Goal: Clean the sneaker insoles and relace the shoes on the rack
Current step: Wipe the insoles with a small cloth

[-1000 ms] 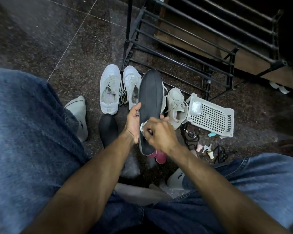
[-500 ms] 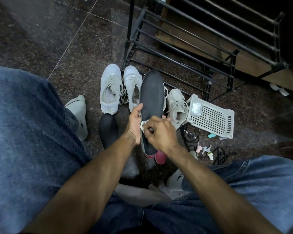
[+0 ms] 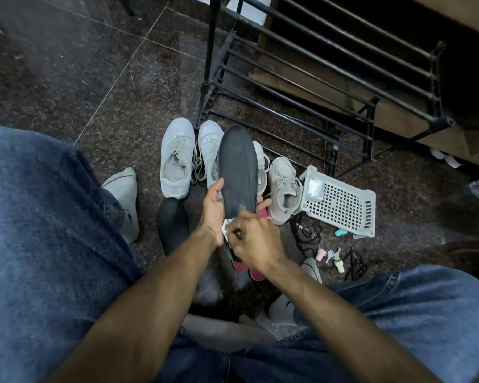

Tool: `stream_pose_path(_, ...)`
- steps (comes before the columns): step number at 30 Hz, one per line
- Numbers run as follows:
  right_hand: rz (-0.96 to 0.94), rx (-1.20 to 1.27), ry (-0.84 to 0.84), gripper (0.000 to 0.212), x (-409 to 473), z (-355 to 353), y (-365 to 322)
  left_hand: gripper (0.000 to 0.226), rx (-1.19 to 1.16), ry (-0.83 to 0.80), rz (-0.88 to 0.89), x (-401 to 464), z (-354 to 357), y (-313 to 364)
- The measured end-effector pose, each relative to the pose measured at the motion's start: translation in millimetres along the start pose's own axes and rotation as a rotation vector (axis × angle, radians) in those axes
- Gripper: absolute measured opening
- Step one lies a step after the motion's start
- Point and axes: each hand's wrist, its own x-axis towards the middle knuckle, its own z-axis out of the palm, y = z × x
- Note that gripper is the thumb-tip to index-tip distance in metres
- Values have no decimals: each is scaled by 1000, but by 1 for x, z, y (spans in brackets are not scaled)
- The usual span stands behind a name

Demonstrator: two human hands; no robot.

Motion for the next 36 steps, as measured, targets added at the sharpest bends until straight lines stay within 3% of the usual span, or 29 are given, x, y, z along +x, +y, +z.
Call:
stream_pose_path(7,201,-208,99,20,56,-28,21,61,156,15,13,-7,6,1)
stream_pose_path(13,-3,-203,-102,19,-3,-9,4,71,31,10,10,-1,-1,9)
stream_pose_path(19,120,-251,62,18,46,-27,14,54,98,37,44,-6,8,-1)
stream_pose_path(25,-10,-256,-99,19,2,-13,2,75,30,53,13,-5,7,6)
stream_pose_path(32,138,-278,38,17,55,-22,27,80,122,60,5,-8,8,0)
stream_pose_path(36,28,-284,-32,17,27,-16,18,79,66,59,4,-3,6,4)
